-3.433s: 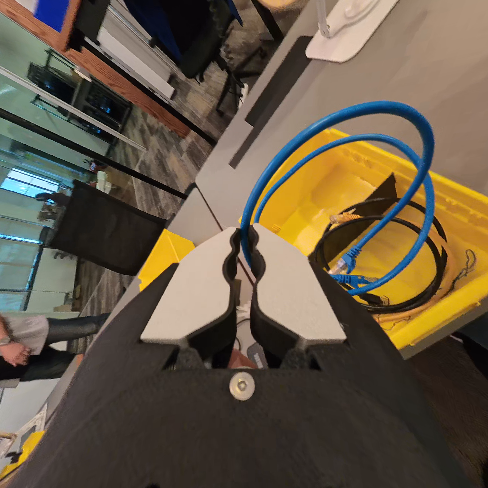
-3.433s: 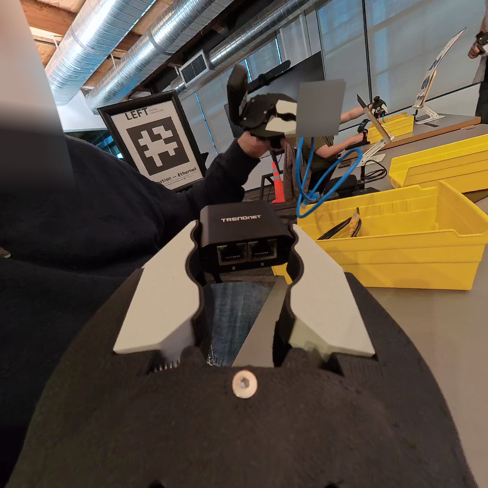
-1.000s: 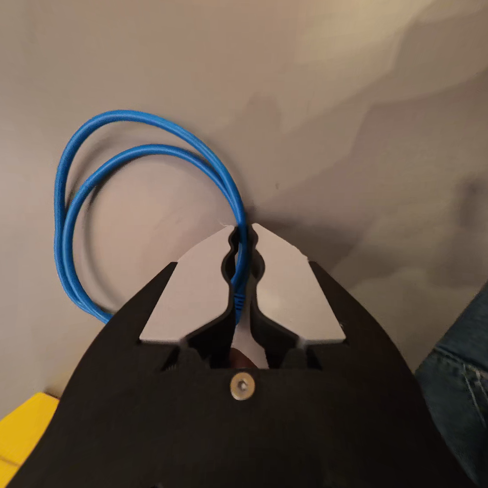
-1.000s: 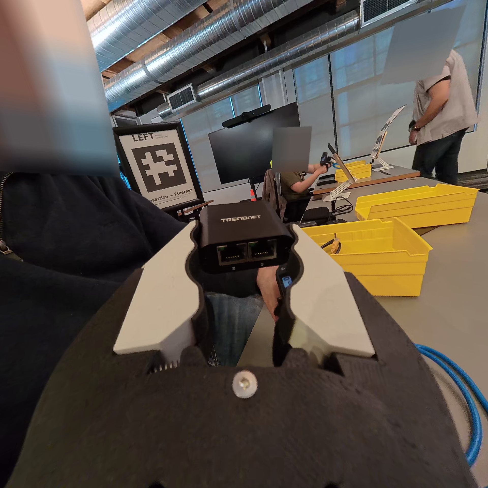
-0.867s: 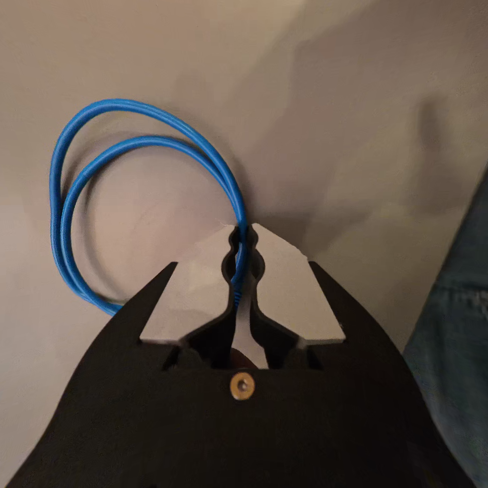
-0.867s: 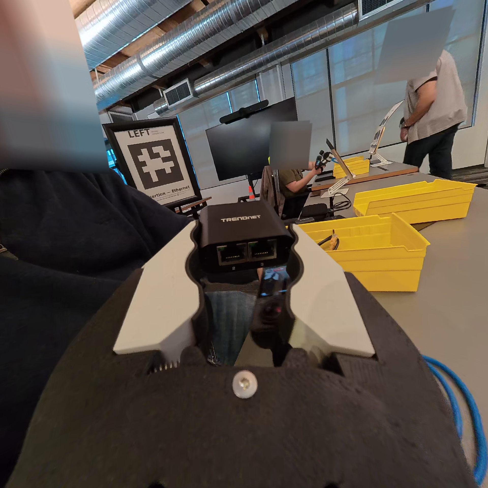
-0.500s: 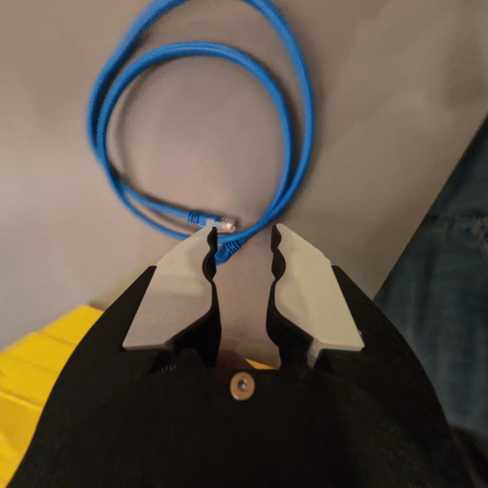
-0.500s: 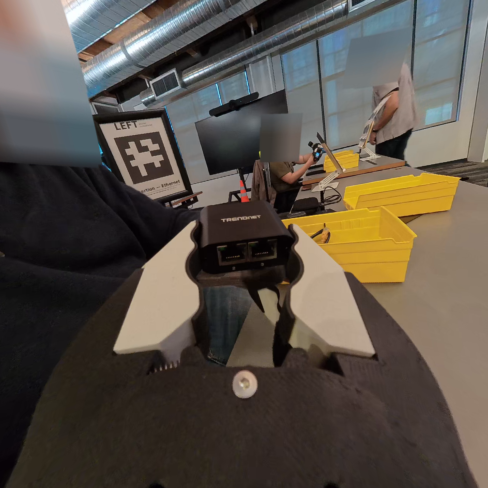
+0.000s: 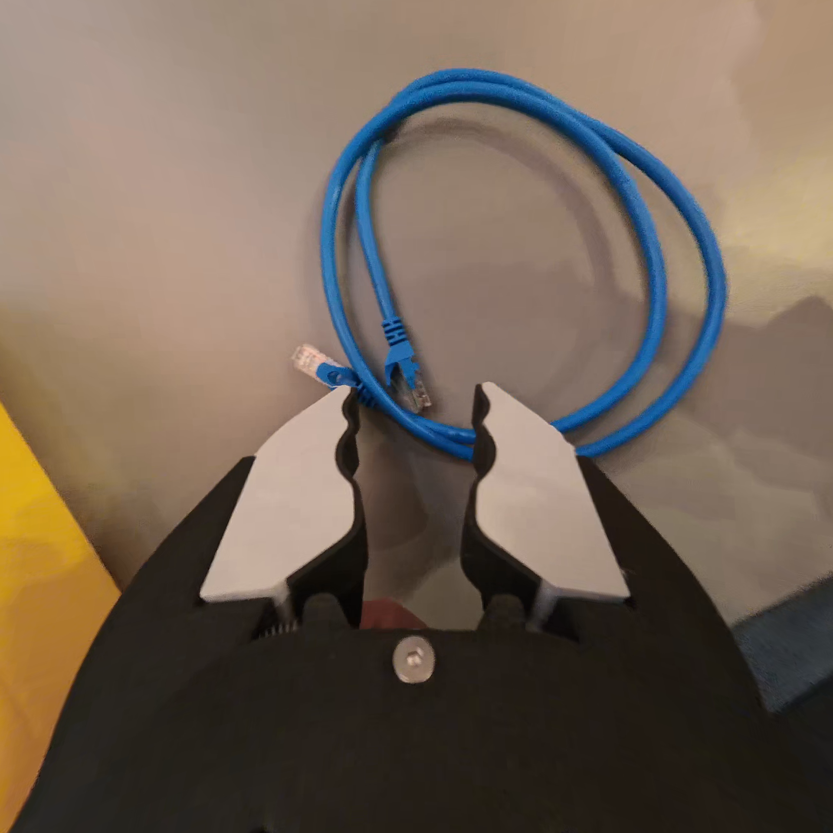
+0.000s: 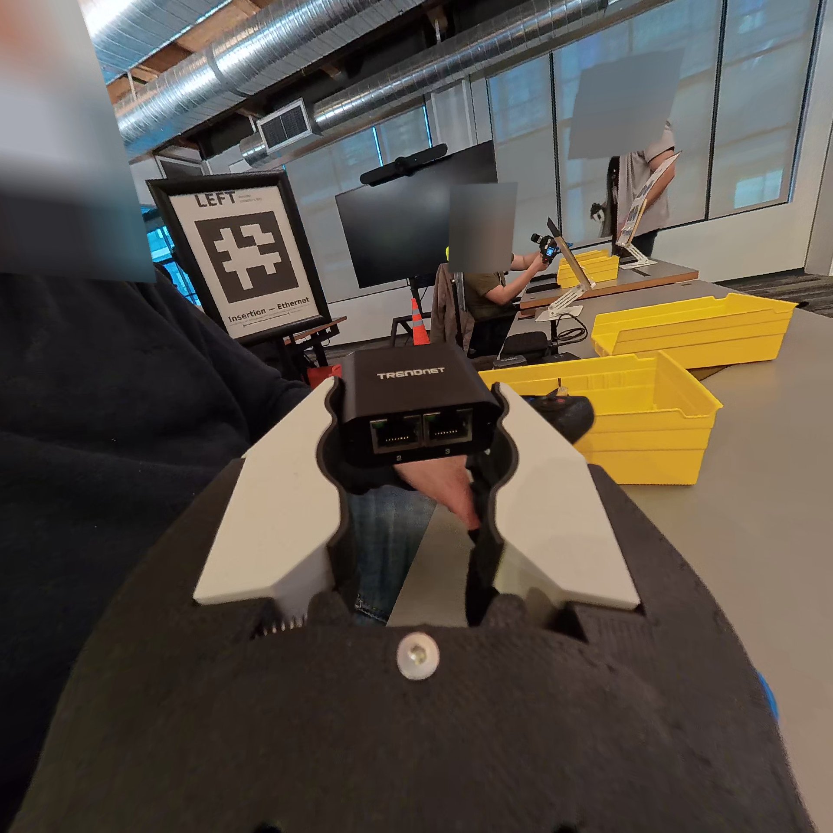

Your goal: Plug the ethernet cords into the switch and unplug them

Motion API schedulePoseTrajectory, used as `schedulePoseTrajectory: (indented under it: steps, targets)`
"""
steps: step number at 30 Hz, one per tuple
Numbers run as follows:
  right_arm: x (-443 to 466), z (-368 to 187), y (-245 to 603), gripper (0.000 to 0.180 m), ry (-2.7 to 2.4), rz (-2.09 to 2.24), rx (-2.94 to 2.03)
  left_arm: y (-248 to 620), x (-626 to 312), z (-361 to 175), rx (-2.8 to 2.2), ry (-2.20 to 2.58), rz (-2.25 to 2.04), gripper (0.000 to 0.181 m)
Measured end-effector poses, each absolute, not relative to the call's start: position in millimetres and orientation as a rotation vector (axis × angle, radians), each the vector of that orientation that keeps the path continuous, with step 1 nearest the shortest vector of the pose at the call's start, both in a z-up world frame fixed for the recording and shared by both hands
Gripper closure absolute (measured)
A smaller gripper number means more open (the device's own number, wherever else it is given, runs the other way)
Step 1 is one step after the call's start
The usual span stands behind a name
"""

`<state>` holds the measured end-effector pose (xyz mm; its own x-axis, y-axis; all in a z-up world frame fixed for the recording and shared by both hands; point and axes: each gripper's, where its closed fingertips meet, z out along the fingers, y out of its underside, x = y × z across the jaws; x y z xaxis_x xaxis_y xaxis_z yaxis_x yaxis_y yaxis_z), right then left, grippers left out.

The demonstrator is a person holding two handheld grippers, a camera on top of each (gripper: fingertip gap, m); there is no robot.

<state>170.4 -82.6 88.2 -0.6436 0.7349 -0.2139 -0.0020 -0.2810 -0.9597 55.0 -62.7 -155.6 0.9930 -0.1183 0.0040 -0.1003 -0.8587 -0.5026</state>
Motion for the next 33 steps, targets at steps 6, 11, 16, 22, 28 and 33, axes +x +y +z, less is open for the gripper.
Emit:
schedulePoseTrajectory:
  steps: [6, 11, 16, 22, 28, 33]
  targets:
    - [174, 90, -79, 0.115, -1.459, 1.974, -0.911, -31, 41, -158, -2.653, 0.411, 0.173, 0.155]
    - [176, 90, -77, 0.115, -1.456, 1.979, -0.911, -12, 48, -159, -2.578, 0.995, 0.333, 0.163]
    - [177, 91, -76, 0.115, -1.452, 1.973, -0.909, 3, 67, -159, -2.267, 1.597, 0.325, 0.164]
    - [183, 92, -72, 0.115, -1.434, 1.955, -0.917, 11, 43, -136, -2.361, 1.317, 0.339, 0.147]
    - [182, 85, -58, 0.115, -1.388, 1.949, -0.977, -28, 11, -108, -2.523, 0.542, 0.239, 0.138]
    - [162, 49, -42, 0.116, -1.448, 1.726, -1.211, -50, 33, -152, -2.592, 0.480, 0.175, 0.127]
